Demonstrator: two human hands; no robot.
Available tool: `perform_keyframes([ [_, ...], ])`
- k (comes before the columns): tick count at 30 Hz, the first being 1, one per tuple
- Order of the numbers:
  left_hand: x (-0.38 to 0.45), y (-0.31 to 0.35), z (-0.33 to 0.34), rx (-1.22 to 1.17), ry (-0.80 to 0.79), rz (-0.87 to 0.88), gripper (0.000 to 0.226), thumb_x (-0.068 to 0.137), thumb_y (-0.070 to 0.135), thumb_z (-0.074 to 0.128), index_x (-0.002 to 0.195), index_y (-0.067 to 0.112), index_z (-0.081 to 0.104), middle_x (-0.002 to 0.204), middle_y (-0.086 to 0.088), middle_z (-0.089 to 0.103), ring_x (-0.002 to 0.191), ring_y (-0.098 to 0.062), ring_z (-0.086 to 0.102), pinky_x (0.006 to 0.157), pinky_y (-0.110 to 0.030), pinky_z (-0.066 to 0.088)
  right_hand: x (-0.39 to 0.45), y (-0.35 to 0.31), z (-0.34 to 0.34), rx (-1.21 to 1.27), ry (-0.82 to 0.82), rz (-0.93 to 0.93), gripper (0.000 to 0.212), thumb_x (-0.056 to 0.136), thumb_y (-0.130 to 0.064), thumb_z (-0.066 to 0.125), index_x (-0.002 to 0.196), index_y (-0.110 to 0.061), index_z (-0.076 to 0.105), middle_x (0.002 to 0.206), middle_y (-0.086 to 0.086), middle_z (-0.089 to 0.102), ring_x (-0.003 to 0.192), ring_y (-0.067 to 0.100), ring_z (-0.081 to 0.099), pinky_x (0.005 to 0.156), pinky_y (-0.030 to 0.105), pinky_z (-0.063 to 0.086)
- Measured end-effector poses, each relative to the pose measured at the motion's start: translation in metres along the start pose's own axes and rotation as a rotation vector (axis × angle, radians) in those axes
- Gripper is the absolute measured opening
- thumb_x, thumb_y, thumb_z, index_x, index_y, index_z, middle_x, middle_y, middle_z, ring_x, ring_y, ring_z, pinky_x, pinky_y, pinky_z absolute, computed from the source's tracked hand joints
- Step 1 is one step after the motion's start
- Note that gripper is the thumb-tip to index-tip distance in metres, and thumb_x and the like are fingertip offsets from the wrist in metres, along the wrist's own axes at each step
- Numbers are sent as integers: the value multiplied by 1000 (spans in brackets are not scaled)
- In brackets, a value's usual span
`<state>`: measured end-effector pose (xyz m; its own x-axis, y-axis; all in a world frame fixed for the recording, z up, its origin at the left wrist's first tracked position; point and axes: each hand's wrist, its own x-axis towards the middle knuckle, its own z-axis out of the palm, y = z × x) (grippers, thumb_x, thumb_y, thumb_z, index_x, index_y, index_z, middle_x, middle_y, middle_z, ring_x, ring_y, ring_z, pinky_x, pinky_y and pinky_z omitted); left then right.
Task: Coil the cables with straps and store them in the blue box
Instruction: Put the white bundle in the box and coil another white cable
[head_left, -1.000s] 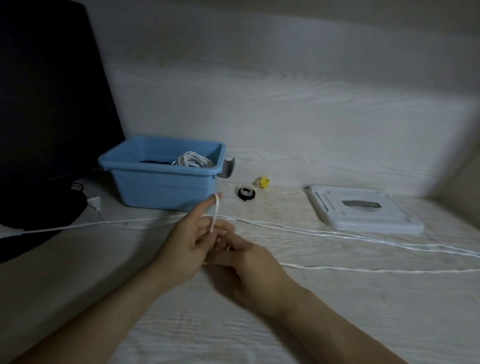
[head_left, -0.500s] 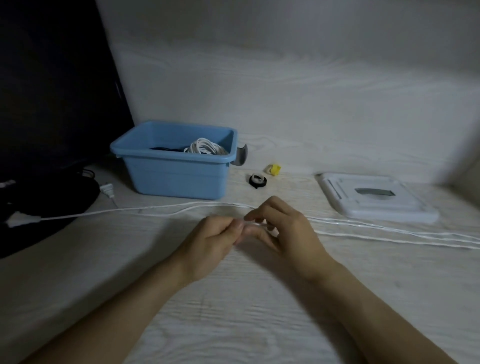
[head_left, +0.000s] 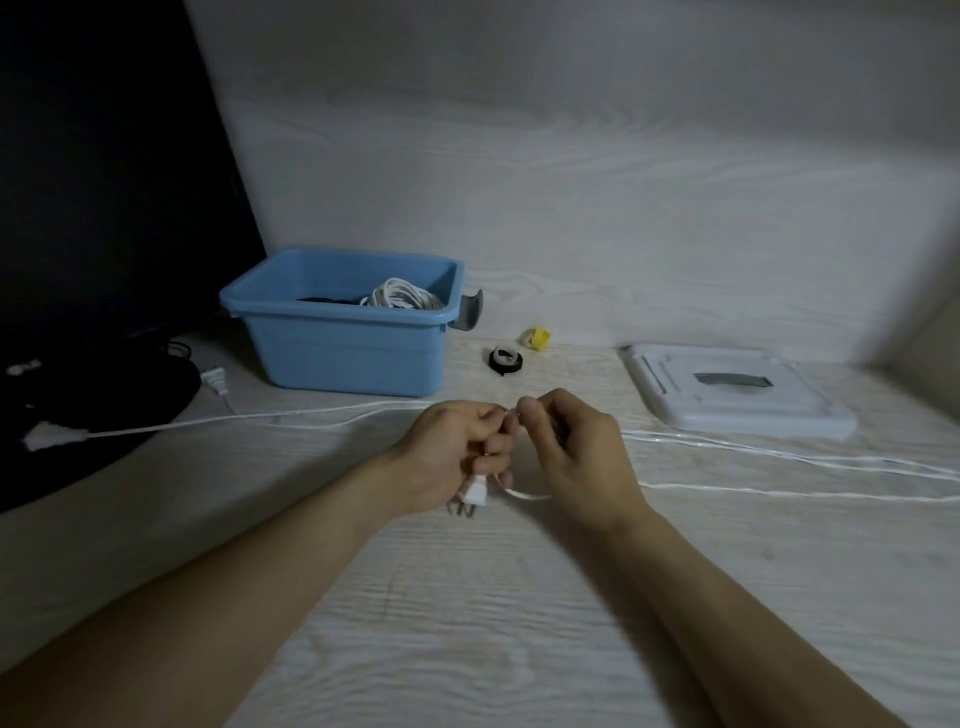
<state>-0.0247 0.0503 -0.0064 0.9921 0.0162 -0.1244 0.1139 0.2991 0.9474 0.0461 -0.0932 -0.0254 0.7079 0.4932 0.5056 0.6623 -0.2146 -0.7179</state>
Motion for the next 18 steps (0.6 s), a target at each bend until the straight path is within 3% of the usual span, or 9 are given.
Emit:
perform_keyframes([
  [4, 29, -6, 7, -276, 92, -20, 33, 93, 22, 39, 60, 19, 43, 48, 7, 18, 40, -10, 17, 44, -26, 27, 8, 20, -11, -173, 8, -16, 39, 101, -39, 49, 71, -16, 52, 53, -6, 46, 50, 12, 42, 52, 35, 35],
  [8, 44, -12, -1, -460, 87, -73, 36, 94, 29, 41, 59, 22, 35, 45, 8, 17, 35, -9, 17, 38, -24, 27, 14, 33, -14, -217, 71, -37, 28, 98, -39, 56, 79, -19, 59, 57, -8, 53, 51, 10, 49, 51, 27, 38],
  [10, 42, -12, -8, -572, 83, -88, 38, 94, 30, 42, 58, 22, 35, 44, 8, 18, 34, -9, 17, 36, -23, 25, 14, 32, -10, -228, 83, -39, 24, 97, -40, 59, 86, -19, 63, 59, -9, 57, 53, 7, 52, 56, 26, 42],
  [13, 39, -11, -15, -764, 124, -56, 44, 97, 34, 41, 55, 22, 34, 44, 9, 19, 33, -7, 17, 34, -22, 18, 6, 32, -10, -322, 76, -63, 20, 98, -41, 56, 96, -22, 61, 72, -13, 61, 63, 2, 55, 73, 37, 45],
  [16, 39, -12, -17, -848, 152, -43, 47, 98, 37, 40, 53, 21, 33, 43, 8, 20, 32, -8, 16, 35, -23, 15, -6, 38, -14, -431, 92, -50, 17, 98, -40, 51, 99, -25, 58, 85, -10, 62, 77, 12, 60, 82, 39, 39],
  [18, 38, -12, -17, -822, 141, -42, 48, 97, 39, 39, 53, 22, 33, 44, 8, 20, 33, -8, 15, 38, -24, 13, -8, 40, -16, -436, 73, -23, 17, 96, -40, 51, 100, -25, 58, 87, -7, 62, 79, 16, 60, 80, 41, 45],
])
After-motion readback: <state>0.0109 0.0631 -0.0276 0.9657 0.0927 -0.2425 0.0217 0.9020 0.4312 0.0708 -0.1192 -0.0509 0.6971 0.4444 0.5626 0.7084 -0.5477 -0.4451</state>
